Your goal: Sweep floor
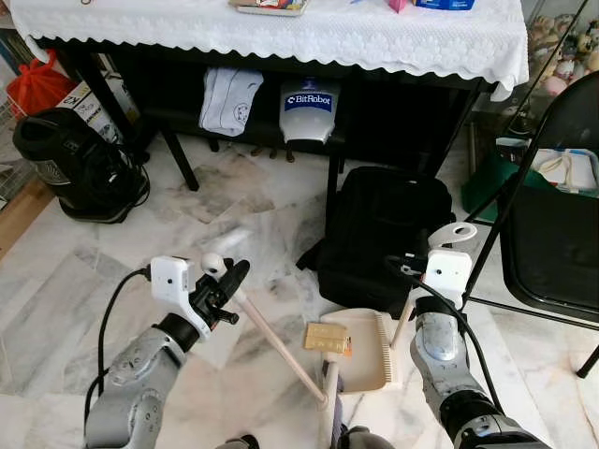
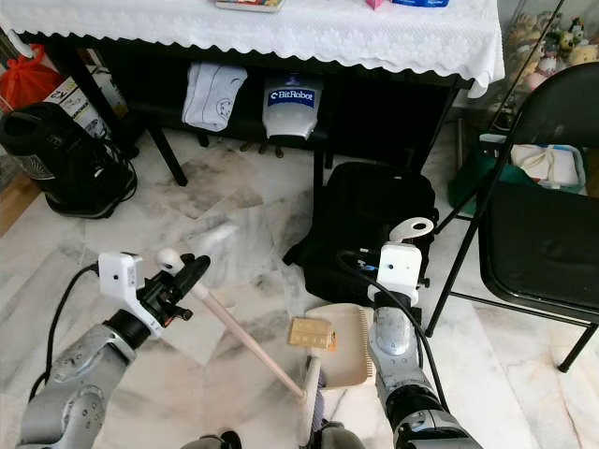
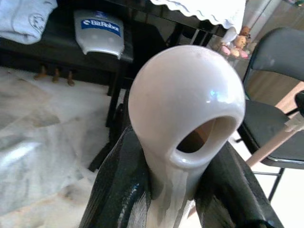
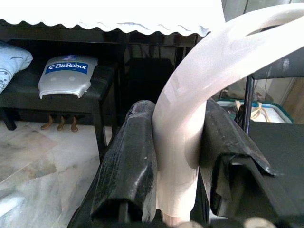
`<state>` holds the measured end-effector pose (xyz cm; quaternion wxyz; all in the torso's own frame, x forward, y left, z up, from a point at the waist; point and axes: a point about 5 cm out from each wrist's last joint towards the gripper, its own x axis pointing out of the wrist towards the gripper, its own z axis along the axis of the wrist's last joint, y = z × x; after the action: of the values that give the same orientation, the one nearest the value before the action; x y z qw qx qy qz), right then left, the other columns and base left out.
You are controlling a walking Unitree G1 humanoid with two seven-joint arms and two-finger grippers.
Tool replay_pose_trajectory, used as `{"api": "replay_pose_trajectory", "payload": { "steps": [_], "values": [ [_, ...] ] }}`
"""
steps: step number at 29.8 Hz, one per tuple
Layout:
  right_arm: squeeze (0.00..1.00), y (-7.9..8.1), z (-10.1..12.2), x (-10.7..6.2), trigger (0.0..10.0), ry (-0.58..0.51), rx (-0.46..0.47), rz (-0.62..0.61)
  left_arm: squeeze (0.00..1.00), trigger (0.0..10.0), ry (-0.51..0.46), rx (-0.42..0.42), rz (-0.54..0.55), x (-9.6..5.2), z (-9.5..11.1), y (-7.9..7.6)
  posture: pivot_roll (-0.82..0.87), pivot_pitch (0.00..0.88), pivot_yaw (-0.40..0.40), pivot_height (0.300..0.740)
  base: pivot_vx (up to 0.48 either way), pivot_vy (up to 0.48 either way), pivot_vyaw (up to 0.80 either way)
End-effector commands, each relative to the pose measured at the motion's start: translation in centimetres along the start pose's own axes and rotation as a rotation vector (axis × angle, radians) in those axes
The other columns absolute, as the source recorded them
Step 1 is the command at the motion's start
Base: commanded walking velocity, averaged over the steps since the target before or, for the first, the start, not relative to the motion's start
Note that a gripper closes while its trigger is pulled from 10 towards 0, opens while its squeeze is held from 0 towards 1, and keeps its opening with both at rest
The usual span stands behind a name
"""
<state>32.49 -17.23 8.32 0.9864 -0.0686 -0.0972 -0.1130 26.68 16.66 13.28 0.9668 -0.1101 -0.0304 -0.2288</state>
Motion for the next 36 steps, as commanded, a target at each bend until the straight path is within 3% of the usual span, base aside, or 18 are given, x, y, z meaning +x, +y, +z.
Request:
{"api": "replay_pose_trajectory", "payload": {
  "steps": [1, 2, 8, 16, 24, 31, 36],
  "values": [
    [0.00, 0.3, 0.1, 0.0, 10.0, -0.002, 0.011, 0.005, 0.00, 10.0, -0.038, 0.044, 0.022, -0.3, 1.4, 0.5, 0.07, 0.207, 0.035, 0.740, 0.000, 0.000, 0.00],
    [0.00, 0.2, 0.1, 0.0, 10.0, 0.002, 0.010, 0.004, 0.00, 10.0, -0.077, 0.100, 0.067, -0.5, 2.8, 1.5, 0.07, 0.207, 0.035, 0.740, 0.000, 0.000, 0.00],
    [0.00, 0.2, 0.0, 0.0, 10.0, 0.007, 0.009, 0.003, 0.00, 10.0, -0.138, 0.173, 0.126, -1.0, 5.6, 2.9, 0.07, 0.206, 0.035, 0.740, 0.000, 0.000, 0.00],
    [0.00, 0.3, -0.1, -0.1, 10.0, 0.010, 0.010, 0.006, 0.00, 10.0, -0.133, 0.232, 0.107, -0.6, 6.2, 2.9, 0.07, 0.207, 0.037, 0.740, 0.000, 0.000, 0.00],
    [0.00, 0.2, 0.0, -0.1, 10.0, 0.002, 0.007, 0.003, 0.00, 10.0, -0.045, 0.068, 0.019, 1.2, 1.7, 0.7, 0.06, 0.217, 0.036, 0.740, 0.000, 0.000, 0.00],
    [0.00, 0.0, -0.1, -0.2, 10.0, 0.002, 0.002, 0.000, 0.00, 10.0, -0.044, 0.003, 0.013, 1.9, 0.4, -0.1, 0.06, 0.226, 0.036, 0.740, 0.000, 0.000, 0.00],
    [0.00, 0.1, -0.2, -0.2, 10.0, 0.007, 0.003, 0.001, 0.00, 10.0, -0.067, -0.046, 0.008, 1.7, 0.8, -0.4, 0.06, 0.226, 0.035, 0.740, 0.000, 0.000, 0.00]
  ]
}}
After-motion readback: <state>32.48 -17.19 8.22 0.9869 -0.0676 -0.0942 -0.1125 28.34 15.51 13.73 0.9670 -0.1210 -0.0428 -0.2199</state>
